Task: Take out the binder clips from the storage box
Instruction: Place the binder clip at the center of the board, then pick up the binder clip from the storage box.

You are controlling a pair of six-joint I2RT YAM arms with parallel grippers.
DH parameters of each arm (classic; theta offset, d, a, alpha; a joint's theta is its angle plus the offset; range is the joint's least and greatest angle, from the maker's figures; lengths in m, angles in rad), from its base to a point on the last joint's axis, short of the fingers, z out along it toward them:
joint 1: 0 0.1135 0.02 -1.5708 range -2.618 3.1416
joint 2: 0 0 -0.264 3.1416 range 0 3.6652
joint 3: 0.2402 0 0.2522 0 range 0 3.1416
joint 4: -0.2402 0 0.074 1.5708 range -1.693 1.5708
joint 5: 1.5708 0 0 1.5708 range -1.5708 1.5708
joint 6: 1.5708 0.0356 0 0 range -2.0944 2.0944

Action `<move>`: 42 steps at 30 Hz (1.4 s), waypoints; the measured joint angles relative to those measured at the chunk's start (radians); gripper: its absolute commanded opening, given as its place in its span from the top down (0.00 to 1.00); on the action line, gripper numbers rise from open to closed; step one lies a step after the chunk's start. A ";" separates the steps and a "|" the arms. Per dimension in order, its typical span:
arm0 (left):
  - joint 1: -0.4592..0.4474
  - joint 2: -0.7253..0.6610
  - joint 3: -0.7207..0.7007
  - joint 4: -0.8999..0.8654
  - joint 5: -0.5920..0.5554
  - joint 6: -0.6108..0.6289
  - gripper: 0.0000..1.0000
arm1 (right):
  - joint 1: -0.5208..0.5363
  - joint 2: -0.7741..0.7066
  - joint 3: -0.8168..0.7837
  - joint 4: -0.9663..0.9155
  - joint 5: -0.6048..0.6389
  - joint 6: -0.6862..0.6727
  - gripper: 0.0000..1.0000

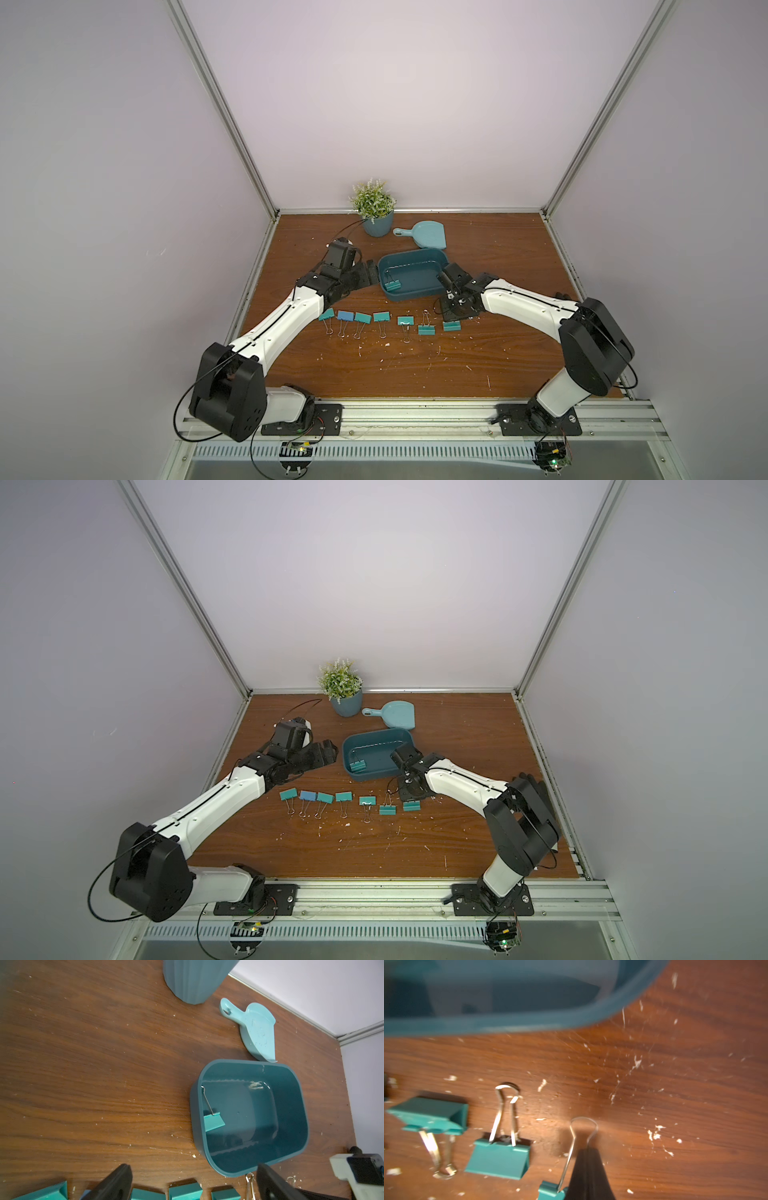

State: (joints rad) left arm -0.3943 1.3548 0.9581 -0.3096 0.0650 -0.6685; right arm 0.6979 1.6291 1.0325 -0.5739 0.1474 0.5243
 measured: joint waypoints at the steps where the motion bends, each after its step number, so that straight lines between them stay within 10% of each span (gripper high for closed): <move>1: -0.006 0.012 0.000 0.000 -0.001 -0.003 0.08 | 0.000 0.000 -0.019 0.020 -0.001 0.001 1.00; 11: -0.033 0.125 0.025 -0.002 -0.007 -0.016 0.21 | 0.001 0.008 -0.062 0.123 -0.017 -0.003 0.67; 24: -0.035 0.126 0.045 -0.023 -0.043 -0.024 0.11 | 0.049 0.056 0.307 0.060 0.004 -0.057 0.64; 42: 0.055 -0.223 -0.080 -0.123 -0.131 -0.061 0.00 | 0.106 0.724 0.993 -0.062 0.001 -0.115 0.65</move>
State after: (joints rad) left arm -0.3393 1.1316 0.8783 -0.4328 -0.0658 -0.7296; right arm 0.8036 2.3528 2.0258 -0.6357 0.1482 0.4091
